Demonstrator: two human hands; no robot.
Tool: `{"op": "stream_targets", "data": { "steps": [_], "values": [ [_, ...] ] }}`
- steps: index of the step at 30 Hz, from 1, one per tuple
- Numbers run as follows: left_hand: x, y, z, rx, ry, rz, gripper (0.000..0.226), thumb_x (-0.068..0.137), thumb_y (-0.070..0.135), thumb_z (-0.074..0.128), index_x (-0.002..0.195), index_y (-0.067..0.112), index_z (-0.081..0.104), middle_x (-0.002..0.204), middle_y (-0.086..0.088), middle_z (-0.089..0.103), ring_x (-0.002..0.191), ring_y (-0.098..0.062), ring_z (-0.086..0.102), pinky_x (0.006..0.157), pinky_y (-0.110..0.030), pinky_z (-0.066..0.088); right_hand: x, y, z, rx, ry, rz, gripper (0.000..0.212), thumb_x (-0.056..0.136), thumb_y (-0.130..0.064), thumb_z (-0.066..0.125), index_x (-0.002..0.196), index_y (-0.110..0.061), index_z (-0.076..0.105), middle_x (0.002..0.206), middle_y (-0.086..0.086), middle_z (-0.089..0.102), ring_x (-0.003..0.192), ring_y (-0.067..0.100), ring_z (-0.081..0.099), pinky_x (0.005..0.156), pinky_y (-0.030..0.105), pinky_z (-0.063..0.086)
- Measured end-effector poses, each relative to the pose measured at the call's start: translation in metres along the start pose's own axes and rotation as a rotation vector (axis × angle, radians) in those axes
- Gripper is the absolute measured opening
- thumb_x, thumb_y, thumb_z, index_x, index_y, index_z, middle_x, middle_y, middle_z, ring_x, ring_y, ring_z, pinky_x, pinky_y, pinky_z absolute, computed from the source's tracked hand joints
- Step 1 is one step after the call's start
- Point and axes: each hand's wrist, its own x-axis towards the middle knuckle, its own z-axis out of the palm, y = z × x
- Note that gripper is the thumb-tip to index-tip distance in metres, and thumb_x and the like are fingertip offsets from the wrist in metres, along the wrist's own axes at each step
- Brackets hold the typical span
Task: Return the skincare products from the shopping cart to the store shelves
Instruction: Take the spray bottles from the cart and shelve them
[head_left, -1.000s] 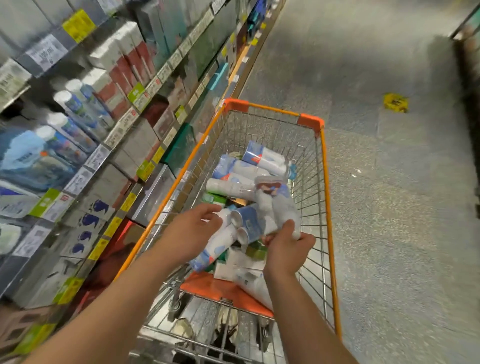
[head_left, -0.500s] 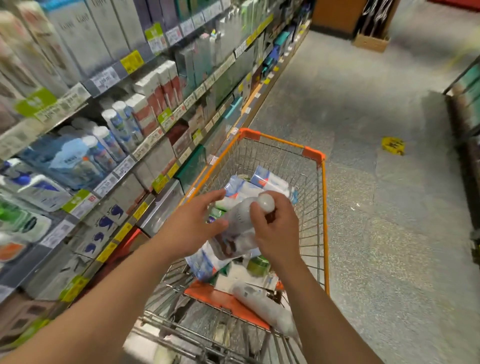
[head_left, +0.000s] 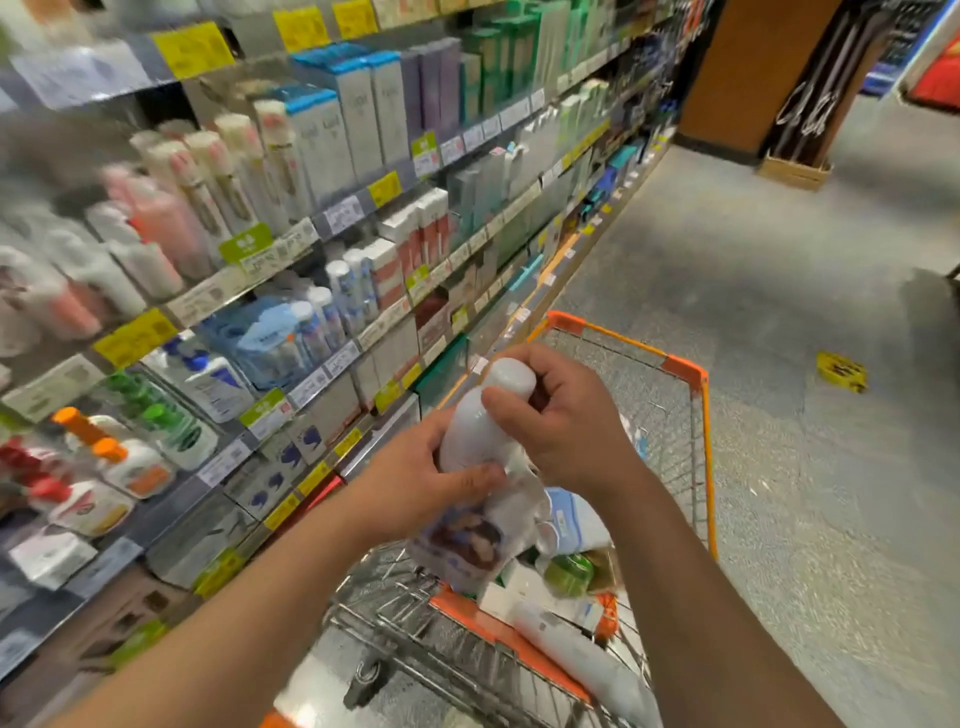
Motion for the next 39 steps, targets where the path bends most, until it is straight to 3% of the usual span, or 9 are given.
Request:
{"op": "stream_targets", "data": {
  "steps": [6,11,14,16,19,25,31,34,39],
  "values": [
    [-0.051,-0.002,-0.034,-0.122,0.133,0.023,0.076,0.071,0.070,0.080,0.128,0.025,0.058,0.112,-0.011,0.071,0.106,-0.038,0.068,0.094,-0.063,0.052,0.008,-0.042,0.057,0.006,-0.070,0.002,0.017,0.082,-0.043,0.071,0.099,-0.040,0.070,0.092,-0.012,0.071,0.082,0.012,0.066,0.075,0.034,0.057],
    [-0.107,0.000,-0.074,-0.163,0.309,0.028,0.078,0.070,0.076,0.075,0.126,0.024,0.060,0.110,-0.003,0.073,0.100,-0.023,0.069,0.091,-0.048,0.055,0.010,-0.081,0.120,0.063,-0.124,-0.013,0.019,0.089,-0.040,0.076,0.107,-0.036,0.071,0.087,-0.010,0.071,0.079,0.003,0.063,0.071,0.026,0.054],
    [-0.142,-0.002,-0.101,-0.209,0.423,0.045,0.080,0.065,0.079,0.078,0.124,0.029,0.061,0.113,-0.005,0.074,0.107,-0.031,0.071,0.097,-0.060,0.052,0.006,-0.103,0.160,0.119,-0.163,0.017,0.019,0.093,-0.044,0.073,0.109,-0.033,0.071,0.092,0.008,0.070,0.080,0.008,0.061,0.070,0.038,0.054],
    [-0.168,-0.001,-0.119,-0.238,0.492,0.071,0.070,0.067,0.074,0.079,0.119,0.030,0.063,0.109,-0.002,0.076,0.104,-0.027,0.072,0.095,-0.053,0.056,0.001,-0.119,0.185,0.206,-0.187,0.069,0.007,0.100,-0.029,0.065,0.104,-0.028,0.070,0.084,-0.004,0.072,0.075,0.005,0.062,0.067,0.028,0.053],
    [-0.209,0.006,-0.143,-0.257,0.604,0.119,0.054,0.077,0.061,0.077,0.118,0.030,0.061,0.102,0.008,0.077,0.092,-0.010,0.073,0.076,-0.027,0.058,-0.010,-0.139,0.223,0.278,-0.203,0.175,0.018,0.105,-0.026,0.057,0.105,-0.019,0.073,0.092,0.012,0.071,0.081,0.016,0.064,0.075,0.035,0.054],
    [-0.296,0.012,-0.193,-0.264,0.779,0.168,0.069,0.071,0.075,0.076,0.122,0.030,0.063,0.110,0.001,0.076,0.104,-0.023,0.073,0.094,-0.053,0.057,-0.038,-0.178,0.300,0.314,-0.368,0.255,0.029,0.107,-0.032,0.051,0.111,-0.016,0.074,0.103,0.004,0.078,0.088,0.016,0.073,0.074,0.031,0.058],
    [-0.384,0.026,-0.229,-0.146,0.916,0.234,0.032,0.082,0.048,0.067,0.107,0.028,0.066,0.095,0.005,0.078,0.086,-0.007,0.074,0.073,-0.020,0.057,-0.068,-0.220,0.375,0.287,-0.549,0.195,0.041,0.107,-0.046,0.042,0.117,-0.022,0.074,0.110,-0.003,0.078,0.104,0.014,0.074,0.088,0.036,0.059],
    [-0.419,0.026,-0.246,-0.154,1.000,0.255,0.050,0.085,0.062,0.072,0.113,0.021,0.067,0.100,-0.004,0.077,0.095,-0.019,0.074,0.080,-0.032,0.059,-0.080,-0.239,0.405,0.280,-0.618,0.123,0.049,0.094,-0.060,0.041,0.113,-0.028,0.073,0.107,-0.012,0.078,0.103,0.007,0.072,0.082,0.025,0.057],
    [-0.467,0.027,-0.268,-0.180,1.137,0.272,0.063,0.076,0.073,0.070,0.115,0.023,0.066,0.104,-0.007,0.076,0.099,-0.026,0.074,0.092,-0.055,0.056,-0.096,-0.261,0.444,0.201,-0.790,-0.001,0.041,0.091,-0.059,0.050,0.118,-0.033,0.067,0.111,-0.013,0.076,0.104,0.009,0.072,0.085,0.026,0.059]
  ]
}}
